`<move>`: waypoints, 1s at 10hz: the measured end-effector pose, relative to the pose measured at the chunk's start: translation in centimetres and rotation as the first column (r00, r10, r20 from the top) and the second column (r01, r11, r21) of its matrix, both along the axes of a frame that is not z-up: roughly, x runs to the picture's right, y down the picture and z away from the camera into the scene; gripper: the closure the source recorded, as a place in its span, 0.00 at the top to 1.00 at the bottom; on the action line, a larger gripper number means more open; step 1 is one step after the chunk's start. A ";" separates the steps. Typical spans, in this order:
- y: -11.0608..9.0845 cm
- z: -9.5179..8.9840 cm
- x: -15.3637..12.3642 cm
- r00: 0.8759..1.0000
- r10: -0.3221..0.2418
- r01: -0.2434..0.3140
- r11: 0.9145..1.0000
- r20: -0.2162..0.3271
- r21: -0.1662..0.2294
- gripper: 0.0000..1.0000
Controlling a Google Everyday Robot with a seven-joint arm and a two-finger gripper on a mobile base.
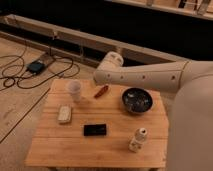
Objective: Knock the bottle over
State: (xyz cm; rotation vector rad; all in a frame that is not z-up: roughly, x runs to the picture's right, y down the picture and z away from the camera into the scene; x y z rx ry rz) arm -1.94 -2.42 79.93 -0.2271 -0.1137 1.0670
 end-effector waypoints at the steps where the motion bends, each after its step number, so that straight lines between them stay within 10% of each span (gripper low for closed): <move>1: 1.0 -0.5 1.0 1.000 0.028 -0.027 1.000 -0.011 0.004 0.61; 7: 7.8 -4.0 9.5 0.969 0.205 -0.206 0.978 -0.137 0.007 0.61; 10: 11.7 -5.9 13.1 0.949 0.205 -0.228 0.971 -0.241 -0.069 0.61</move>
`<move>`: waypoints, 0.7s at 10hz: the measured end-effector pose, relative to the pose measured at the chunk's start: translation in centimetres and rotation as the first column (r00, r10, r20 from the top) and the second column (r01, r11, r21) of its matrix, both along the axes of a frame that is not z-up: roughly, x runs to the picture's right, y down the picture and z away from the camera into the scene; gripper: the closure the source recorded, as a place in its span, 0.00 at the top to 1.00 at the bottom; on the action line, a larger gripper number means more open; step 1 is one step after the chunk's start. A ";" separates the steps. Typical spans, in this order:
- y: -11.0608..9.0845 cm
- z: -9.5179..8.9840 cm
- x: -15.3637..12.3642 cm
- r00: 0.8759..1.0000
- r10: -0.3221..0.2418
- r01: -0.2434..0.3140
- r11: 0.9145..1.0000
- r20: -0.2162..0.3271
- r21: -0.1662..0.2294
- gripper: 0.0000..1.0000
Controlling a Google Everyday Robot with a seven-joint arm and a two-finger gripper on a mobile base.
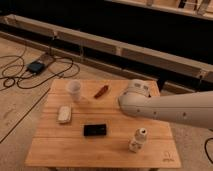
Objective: Knock the bottle over
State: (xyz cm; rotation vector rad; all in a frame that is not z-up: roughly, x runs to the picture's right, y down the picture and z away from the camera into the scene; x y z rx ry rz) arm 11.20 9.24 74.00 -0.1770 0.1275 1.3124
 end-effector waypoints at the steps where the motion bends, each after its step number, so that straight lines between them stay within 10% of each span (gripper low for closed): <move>1: 0.9 -0.4 0.6 1.000 0.002 -0.002 0.999 -0.013 -0.032 0.61; 3: 2.6 -1.8 2.5 0.998 0.008 -0.014 0.994 -0.055 -0.111 0.61; 7: 3.1 -4.5 6.2 0.989 0.051 -0.070 0.987 -0.137 -0.142 0.61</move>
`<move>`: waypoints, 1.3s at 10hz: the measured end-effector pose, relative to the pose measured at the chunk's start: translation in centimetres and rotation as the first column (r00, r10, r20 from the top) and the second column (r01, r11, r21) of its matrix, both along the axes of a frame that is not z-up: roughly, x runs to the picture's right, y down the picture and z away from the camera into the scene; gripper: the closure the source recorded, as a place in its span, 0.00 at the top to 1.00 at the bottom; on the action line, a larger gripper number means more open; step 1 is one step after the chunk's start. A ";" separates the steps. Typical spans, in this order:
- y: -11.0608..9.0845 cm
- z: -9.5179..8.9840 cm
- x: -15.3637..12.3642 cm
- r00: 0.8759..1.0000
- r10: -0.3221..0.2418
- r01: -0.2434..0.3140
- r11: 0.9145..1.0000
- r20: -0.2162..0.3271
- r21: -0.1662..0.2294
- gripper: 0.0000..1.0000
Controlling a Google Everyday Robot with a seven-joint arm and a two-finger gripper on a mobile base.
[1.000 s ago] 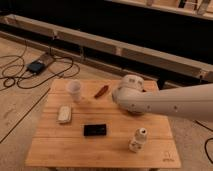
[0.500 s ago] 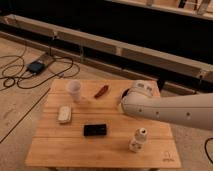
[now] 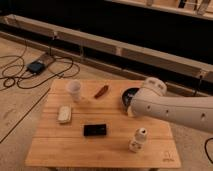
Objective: Knock the bottle over
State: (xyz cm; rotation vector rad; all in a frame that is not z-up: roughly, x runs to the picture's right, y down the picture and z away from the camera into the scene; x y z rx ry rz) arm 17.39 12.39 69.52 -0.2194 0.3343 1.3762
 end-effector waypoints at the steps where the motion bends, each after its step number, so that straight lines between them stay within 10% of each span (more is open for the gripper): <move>1: 0.6 -0.5 0.6 1.000 0.018 -0.018 1.000 -0.009 -0.005 0.61; 9: 6.3 -2.5 0.4 0.994 0.110 -0.110 0.993 0.011 -0.046 0.61; 13: 7.3 -3.3 -1.4 0.997 0.063 -0.059 0.995 0.043 -0.081 0.61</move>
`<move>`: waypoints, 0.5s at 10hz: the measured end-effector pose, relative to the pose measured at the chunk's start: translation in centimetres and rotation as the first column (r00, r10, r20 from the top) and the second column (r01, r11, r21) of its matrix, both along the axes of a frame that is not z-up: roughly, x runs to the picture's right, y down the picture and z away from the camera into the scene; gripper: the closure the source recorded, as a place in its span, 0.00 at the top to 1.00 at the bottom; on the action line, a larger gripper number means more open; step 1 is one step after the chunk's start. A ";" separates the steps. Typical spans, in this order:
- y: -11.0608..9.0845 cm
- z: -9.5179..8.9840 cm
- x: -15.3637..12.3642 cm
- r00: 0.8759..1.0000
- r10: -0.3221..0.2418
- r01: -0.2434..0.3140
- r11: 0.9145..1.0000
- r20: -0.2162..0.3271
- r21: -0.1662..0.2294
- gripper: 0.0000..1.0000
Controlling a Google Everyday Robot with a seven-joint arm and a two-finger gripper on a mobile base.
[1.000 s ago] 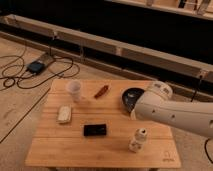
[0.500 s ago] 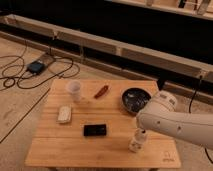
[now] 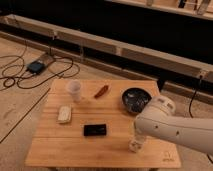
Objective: Knock the bottle over
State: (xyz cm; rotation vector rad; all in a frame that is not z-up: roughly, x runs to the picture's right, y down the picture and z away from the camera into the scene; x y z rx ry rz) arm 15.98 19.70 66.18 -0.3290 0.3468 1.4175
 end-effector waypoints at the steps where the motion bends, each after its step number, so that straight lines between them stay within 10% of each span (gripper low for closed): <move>1: 0.1 -0.2 -0.4 1.000 -0.015 0.015 1.000 0.006 -0.009 0.61; 5: 1.0 -1.3 -0.9 0.998 -0.062 0.061 0.995 -0.002 -0.076 0.61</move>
